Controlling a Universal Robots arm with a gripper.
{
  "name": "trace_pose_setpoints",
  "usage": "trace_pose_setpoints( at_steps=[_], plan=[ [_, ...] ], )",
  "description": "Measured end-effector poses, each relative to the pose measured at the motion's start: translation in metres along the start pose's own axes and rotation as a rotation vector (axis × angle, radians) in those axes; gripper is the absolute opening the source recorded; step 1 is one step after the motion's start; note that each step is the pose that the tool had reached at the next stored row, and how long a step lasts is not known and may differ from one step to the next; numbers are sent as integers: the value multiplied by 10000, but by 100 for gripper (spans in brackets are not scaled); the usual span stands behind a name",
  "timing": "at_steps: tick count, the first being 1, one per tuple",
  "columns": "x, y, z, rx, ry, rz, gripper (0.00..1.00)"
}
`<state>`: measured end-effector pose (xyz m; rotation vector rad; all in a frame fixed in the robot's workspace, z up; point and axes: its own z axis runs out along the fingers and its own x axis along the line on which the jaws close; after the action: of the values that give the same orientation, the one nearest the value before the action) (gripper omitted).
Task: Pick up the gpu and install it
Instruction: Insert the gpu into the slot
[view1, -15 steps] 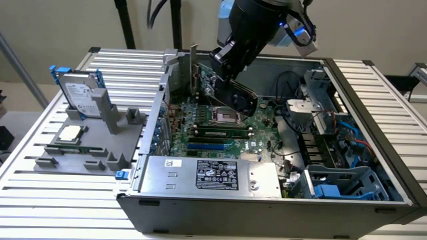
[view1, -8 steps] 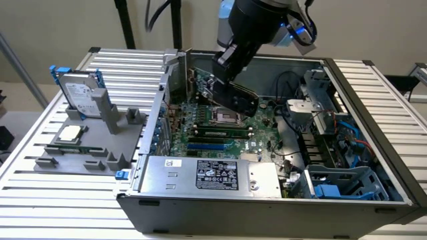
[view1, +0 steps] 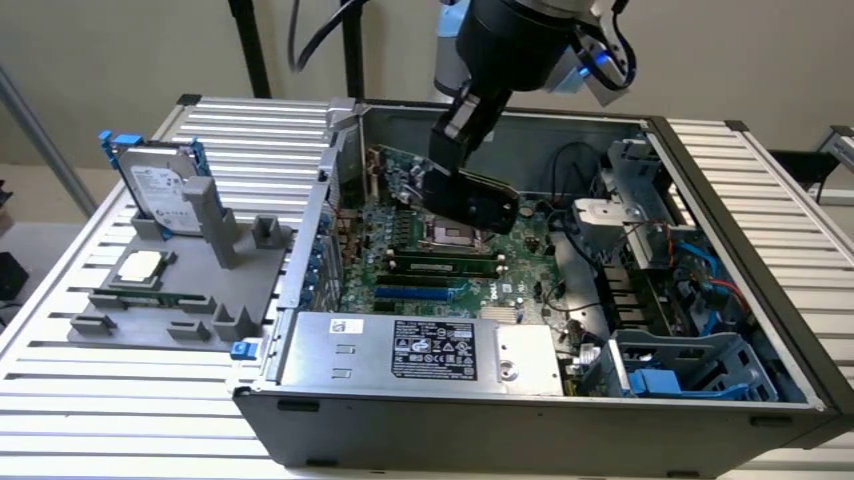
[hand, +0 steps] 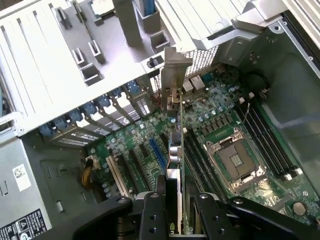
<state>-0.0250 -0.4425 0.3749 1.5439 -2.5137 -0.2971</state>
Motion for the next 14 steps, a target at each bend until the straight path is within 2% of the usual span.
trace_pose_setpoints(
  at_steps=[14],
  plan=[
    [-3, -19, 70, 116, 662, -2461, 26]
  ],
)
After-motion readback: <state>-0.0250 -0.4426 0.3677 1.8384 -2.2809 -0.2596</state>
